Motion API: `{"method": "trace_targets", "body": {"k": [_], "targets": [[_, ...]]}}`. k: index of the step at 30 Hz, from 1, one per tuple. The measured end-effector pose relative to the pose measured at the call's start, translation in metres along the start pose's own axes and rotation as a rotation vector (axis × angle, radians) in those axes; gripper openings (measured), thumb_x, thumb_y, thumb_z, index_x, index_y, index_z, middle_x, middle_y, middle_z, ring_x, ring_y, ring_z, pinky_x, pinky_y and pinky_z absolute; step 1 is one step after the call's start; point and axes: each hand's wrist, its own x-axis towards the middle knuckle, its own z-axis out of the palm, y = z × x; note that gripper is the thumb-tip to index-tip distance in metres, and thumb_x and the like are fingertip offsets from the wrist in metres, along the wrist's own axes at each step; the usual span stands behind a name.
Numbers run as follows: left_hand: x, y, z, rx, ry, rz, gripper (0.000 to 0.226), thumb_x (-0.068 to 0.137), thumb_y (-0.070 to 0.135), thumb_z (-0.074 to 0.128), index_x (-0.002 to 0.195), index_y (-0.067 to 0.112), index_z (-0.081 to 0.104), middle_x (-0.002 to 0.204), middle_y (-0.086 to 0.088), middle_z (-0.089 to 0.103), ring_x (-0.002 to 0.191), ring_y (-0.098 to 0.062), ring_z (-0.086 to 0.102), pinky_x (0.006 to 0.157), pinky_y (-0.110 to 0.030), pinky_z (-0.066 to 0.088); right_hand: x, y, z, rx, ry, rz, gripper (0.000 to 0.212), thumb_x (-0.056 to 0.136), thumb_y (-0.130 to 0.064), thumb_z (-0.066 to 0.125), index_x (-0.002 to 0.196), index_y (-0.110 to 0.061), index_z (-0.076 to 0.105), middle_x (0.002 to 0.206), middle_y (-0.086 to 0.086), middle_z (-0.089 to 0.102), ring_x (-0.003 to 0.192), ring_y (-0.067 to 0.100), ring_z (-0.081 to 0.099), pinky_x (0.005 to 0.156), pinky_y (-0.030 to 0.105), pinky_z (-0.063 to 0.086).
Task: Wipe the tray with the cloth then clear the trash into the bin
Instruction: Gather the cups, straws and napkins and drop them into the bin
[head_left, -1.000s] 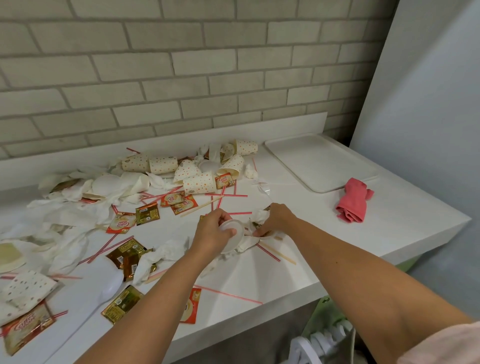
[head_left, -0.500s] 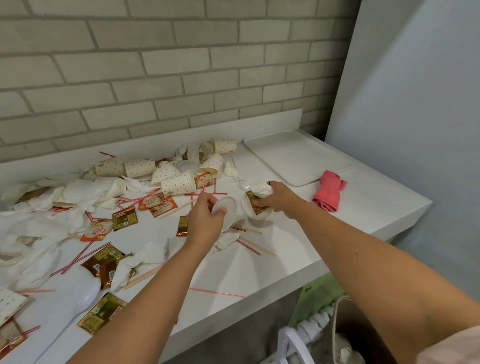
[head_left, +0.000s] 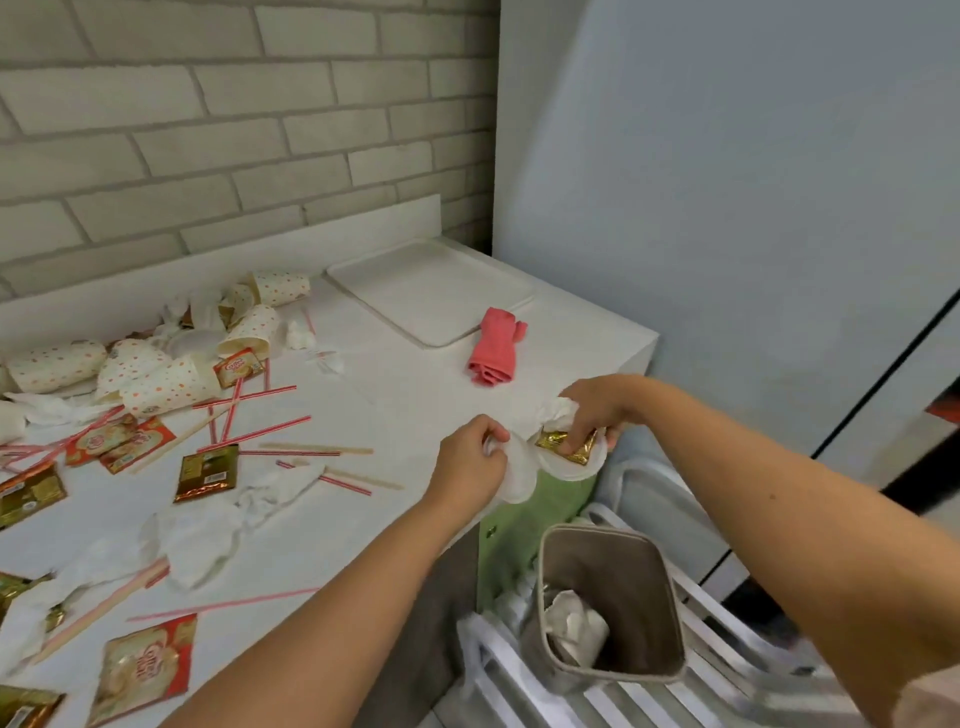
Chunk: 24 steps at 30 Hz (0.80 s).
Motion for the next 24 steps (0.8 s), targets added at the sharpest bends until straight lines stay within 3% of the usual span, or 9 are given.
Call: {"method": "trace_targets", "body": {"k": [4, 7, 9, 11, 13, 15, 17, 21, 24], "targets": [[-0.014, -0.010, 0.063, 0.103, -0.280, -0.052, 0.032, 0.090, 0.008, 0.050, 0.121, 0.011, 0.055, 0.123, -0.008, 0.056, 0.106, -0.020, 0.054, 0.082, -0.020, 0.040, -0.001, 0.068, 0.036, -0.041, 0.039, 0.159, 0.034, 0.078, -0.015, 0.075, 0.104, -0.008, 0.054, 0.088, 0.008, 0.061, 0.065, 0.021, 0.059, 0.042, 0.022, 0.047], [-0.023, -0.024, 0.096, 0.191, -0.400, -0.069, 0.042, 0.090, 0.012, 0.053, 0.131, 0.012, 0.049, 0.134, -0.007, 0.051, 0.120, -0.020, 0.051, 0.099, -0.024, 0.039, -0.002, 0.106, 0.073, -0.026, 0.059, 0.271, 0.042, 0.078, -0.020, 0.075, 0.111, -0.007, 0.052, 0.091, 0.008, 0.059, 0.071, 0.024, 0.060, 0.040, 0.021, 0.046], [-0.029, -0.031, 0.109, 0.229, -0.469, -0.065, 0.050, 0.090, 0.016, 0.055, 0.138, 0.013, 0.043, 0.140, -0.006, 0.045, 0.122, -0.019, 0.049, 0.101, -0.023, 0.036, -0.001, 0.122, 0.092, 0.008, 0.078, 0.317, 0.049, 0.077, -0.020, 0.076, 0.115, -0.005, 0.050, 0.099, 0.011, 0.057, 0.078, 0.025, 0.059, 0.041, 0.023, 0.047], [-0.034, -0.037, 0.118, 0.227, -0.570, -0.056, 0.060, 0.090, 0.022, 0.058, 0.145, 0.017, 0.033, 0.144, -0.004, 0.038, 0.117, -0.016, 0.052, 0.095, -0.020, 0.037, -0.001, 0.132, 0.103, 0.057, 0.092, 0.315, 0.058, 0.077, -0.019, 0.076, 0.125, -0.003, 0.048, 0.113, 0.014, 0.058, 0.085, 0.025, 0.058, 0.051, 0.025, 0.049], [-0.036, -0.041, 0.123, 0.192, -0.637, -0.065, 0.067, 0.090, 0.024, 0.060, 0.147, 0.019, 0.027, 0.148, -0.004, 0.033, 0.125, -0.017, 0.047, 0.097, -0.018, 0.035, -0.002, 0.137, 0.110, 0.055, 0.081, 0.289, 0.071, 0.077, -0.019, 0.076, 0.137, -0.006, 0.041, 0.132, 0.014, 0.051, 0.104, 0.026, 0.056, 0.072, 0.031, 0.053], [-0.037, -0.044, 0.125, 0.162, -0.635, -0.083, 0.069, 0.089, 0.022, 0.062, 0.148, 0.017, 0.025, 0.150, -0.004, 0.032, 0.133, -0.019, 0.040, 0.103, -0.021, 0.034, -0.002, 0.139, 0.114, 0.003, 0.065, 0.254, 0.080, 0.077, -0.022, 0.076, 0.144, -0.008, 0.033, 0.145, 0.011, 0.040, 0.127, 0.028, 0.045, 0.098, 0.036, 0.046], [-0.034, -0.045, 0.124, 0.156, -0.600, -0.070, 0.066, 0.089, 0.019, 0.061, 0.146, 0.017, 0.028, 0.148, -0.004, 0.036, 0.132, -0.018, 0.042, 0.102, -0.019, 0.033, -0.001, 0.137, 0.114, -0.002, 0.057, 0.230, 0.083, 0.077, -0.023, 0.076, 0.145, -0.010, 0.030, 0.148, 0.010, 0.038, 0.132, 0.029, 0.041, 0.105, 0.038, 0.041], [-0.026, -0.048, 0.114, 0.214, -0.473, -0.044, 0.060, 0.090, 0.020, 0.059, 0.144, 0.018, 0.034, 0.143, -0.004, 0.040, 0.126, -0.019, 0.047, 0.102, -0.023, 0.035, 0.000, 0.122, 0.107, -0.067, 0.011, 0.180, 0.072, 0.083, -0.024, 0.070, 0.144, -0.009, 0.035, 0.138, 0.013, 0.048, 0.113, 0.026, 0.055, 0.094, 0.035, 0.048], [-0.021, -0.047, 0.103, 0.162, -0.334, -0.009, 0.048, 0.090, 0.014, 0.058, 0.136, 0.016, 0.046, 0.135, -0.002, 0.048, 0.106, -0.012, 0.056, 0.090, -0.019, 0.041, 0.007, 0.105, 0.100, -0.023, -0.054, 0.165, 0.059, 0.085, -0.022, 0.068, 0.138, -0.009, 0.042, 0.096, 0.011, 0.063, 0.071, 0.016, 0.059, 0.070, 0.029, 0.053]]}}
